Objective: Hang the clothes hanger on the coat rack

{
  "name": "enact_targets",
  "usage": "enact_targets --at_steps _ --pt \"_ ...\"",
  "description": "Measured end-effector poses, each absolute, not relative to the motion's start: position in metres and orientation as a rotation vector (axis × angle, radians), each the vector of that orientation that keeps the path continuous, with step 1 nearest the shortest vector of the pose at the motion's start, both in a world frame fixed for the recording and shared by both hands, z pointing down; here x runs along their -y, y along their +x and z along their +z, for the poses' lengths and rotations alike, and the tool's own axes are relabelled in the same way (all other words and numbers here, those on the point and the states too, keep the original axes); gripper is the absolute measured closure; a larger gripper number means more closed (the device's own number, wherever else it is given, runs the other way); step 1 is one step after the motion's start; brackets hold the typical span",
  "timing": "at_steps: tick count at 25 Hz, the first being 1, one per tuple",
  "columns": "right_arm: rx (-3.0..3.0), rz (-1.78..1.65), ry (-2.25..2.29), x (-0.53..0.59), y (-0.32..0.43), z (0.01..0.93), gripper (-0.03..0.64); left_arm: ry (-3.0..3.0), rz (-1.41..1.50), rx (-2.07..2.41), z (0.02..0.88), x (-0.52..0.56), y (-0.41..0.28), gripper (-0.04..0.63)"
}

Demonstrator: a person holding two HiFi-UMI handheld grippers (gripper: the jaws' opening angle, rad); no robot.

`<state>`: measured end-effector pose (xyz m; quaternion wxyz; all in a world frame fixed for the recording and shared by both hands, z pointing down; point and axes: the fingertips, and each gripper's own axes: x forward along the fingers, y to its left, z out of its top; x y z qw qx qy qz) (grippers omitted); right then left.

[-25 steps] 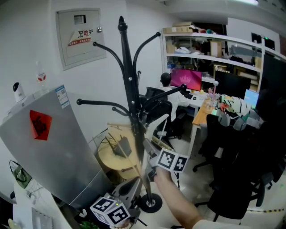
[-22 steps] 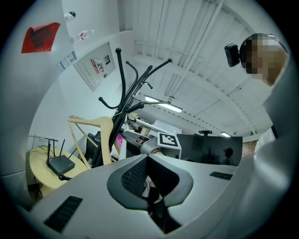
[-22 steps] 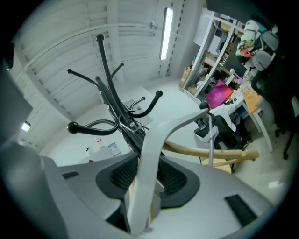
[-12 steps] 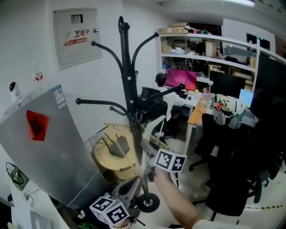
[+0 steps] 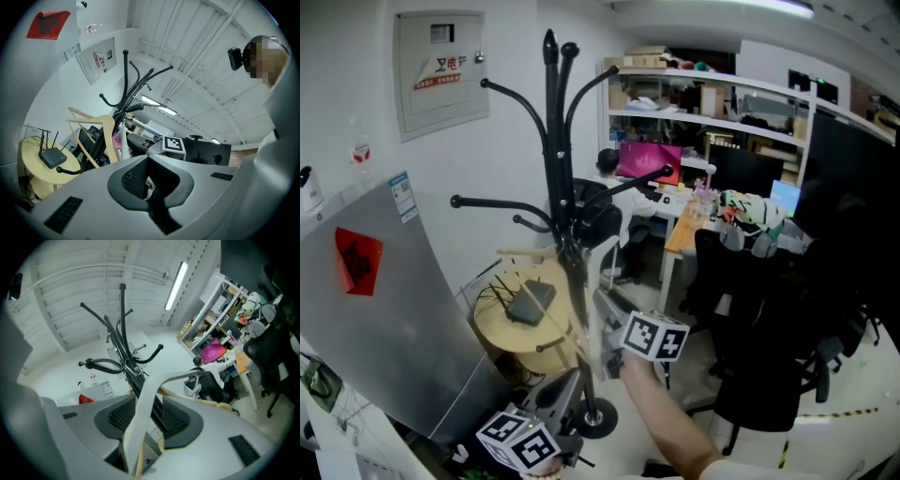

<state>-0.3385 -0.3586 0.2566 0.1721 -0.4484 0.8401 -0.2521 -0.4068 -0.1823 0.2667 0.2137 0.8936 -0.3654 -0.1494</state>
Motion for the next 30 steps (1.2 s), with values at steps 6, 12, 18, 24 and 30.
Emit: enact_targets --at_steps 6,12,18,24,30 --pt "-2.330 -0.584 -1.334 0.306 -0.312 0.257 0.412 2.496 -0.418 1.021 0.281 0.165 -0.428 0.595" --pt "-2.370 -0.630 -1.335 0.251 -0.278 0.301 0.575 2.509 -0.475 1.117 0.290 0.158 -0.441 0.595" --pt "-2.412 -0.751 -1.200 0.204 -0.255 0.340 0.617 2.507 -0.409 1.168 0.310 0.140 -0.411 0.595" --pt "-2.492 -0.834 -1.086 0.160 -0.225 0.365 0.617 2.455 -0.347 1.213 0.342 0.122 -0.360 0.595" --pt "-2.533 -0.857 -1.023 0.118 -0.167 0.376 0.617 2.358 -0.271 1.271 0.376 0.080 -0.311 0.595"
